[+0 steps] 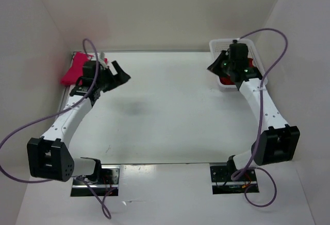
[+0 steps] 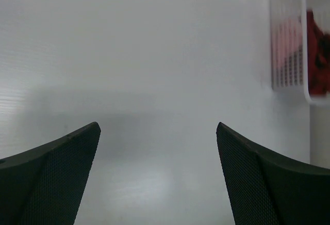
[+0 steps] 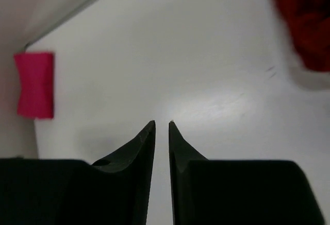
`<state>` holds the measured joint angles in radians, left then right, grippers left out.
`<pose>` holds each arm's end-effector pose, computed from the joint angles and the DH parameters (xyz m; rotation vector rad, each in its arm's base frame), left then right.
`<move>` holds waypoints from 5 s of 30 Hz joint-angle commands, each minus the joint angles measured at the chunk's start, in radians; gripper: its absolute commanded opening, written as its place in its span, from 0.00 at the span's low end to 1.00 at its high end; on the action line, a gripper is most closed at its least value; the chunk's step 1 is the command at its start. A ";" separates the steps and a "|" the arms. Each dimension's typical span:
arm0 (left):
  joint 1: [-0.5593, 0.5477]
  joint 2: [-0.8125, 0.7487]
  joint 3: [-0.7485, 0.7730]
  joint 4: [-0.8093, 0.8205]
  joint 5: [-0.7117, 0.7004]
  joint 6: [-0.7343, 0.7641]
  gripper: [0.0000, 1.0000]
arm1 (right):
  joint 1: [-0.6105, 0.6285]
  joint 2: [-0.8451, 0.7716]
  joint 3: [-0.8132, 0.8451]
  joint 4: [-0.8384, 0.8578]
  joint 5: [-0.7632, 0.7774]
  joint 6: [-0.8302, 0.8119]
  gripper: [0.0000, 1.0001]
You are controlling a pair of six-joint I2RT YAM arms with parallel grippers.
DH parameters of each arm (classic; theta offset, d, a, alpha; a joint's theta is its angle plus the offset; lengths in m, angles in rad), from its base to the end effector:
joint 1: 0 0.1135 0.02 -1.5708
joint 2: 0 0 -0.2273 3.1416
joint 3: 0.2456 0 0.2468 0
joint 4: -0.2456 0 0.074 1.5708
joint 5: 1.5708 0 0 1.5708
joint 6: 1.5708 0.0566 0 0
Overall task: Fold and stack the t-shirts
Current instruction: Put the neatly folded tshirt into the corner of the board with the left arm, then grab crumpled tshirt from bin with the right arm, then move the tshirt to the center of the board, then flatten out the tshirt
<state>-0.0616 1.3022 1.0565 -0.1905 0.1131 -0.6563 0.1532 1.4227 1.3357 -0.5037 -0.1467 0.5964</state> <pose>0.3235 -0.0264 0.2776 -0.5297 1.9810 -0.5673 0.3329 0.0598 0.3049 0.4017 2.1775 0.5834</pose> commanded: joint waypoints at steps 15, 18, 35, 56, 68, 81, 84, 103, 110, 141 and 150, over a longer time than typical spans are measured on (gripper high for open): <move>-0.307 -0.067 -0.188 0.013 0.178 0.004 1.00 | -0.215 0.301 0.217 -0.150 0.430 -0.009 0.76; -0.307 -0.067 -0.197 0.023 0.198 0.015 1.00 | -0.215 0.341 0.206 -0.113 0.418 0.019 0.76; -0.316 -0.113 -0.253 0.074 0.250 -0.042 0.50 | -0.215 0.438 0.327 -0.091 0.353 0.056 0.04; -0.141 -0.053 -0.127 0.054 0.163 -0.112 0.68 | 0.003 0.041 1.050 0.172 -0.651 0.391 0.00; 0.203 -0.184 -0.222 0.002 0.295 -0.091 0.74 | 0.013 0.059 0.234 0.320 -0.567 0.248 0.00; 0.060 -0.156 -0.216 -0.196 0.189 0.106 0.71 | 0.020 0.041 -0.048 0.042 -0.073 0.074 0.54; -0.042 -0.156 -0.231 -0.247 0.152 0.077 0.68 | 0.150 0.030 -0.120 -0.036 -0.073 0.042 0.41; -0.555 0.077 -0.226 -0.408 -0.037 -0.083 0.81 | 0.625 0.071 -0.383 -0.148 -0.036 0.046 0.76; -0.589 0.135 -0.265 -0.331 0.025 -0.074 0.35 | 0.634 0.128 -0.337 -0.118 0.022 0.039 0.23; -0.326 0.034 -0.215 -0.179 0.080 -0.030 0.91 | -0.096 0.187 0.105 0.180 -0.294 0.197 0.01; -0.461 0.137 -0.286 -0.118 0.002 -0.131 0.72 | -0.096 0.165 0.073 0.171 -0.303 0.169 0.01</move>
<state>-0.5278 1.4117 0.7780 -0.3637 0.1520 -0.7429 0.0643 1.6310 1.4288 -0.3546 -0.4423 0.7906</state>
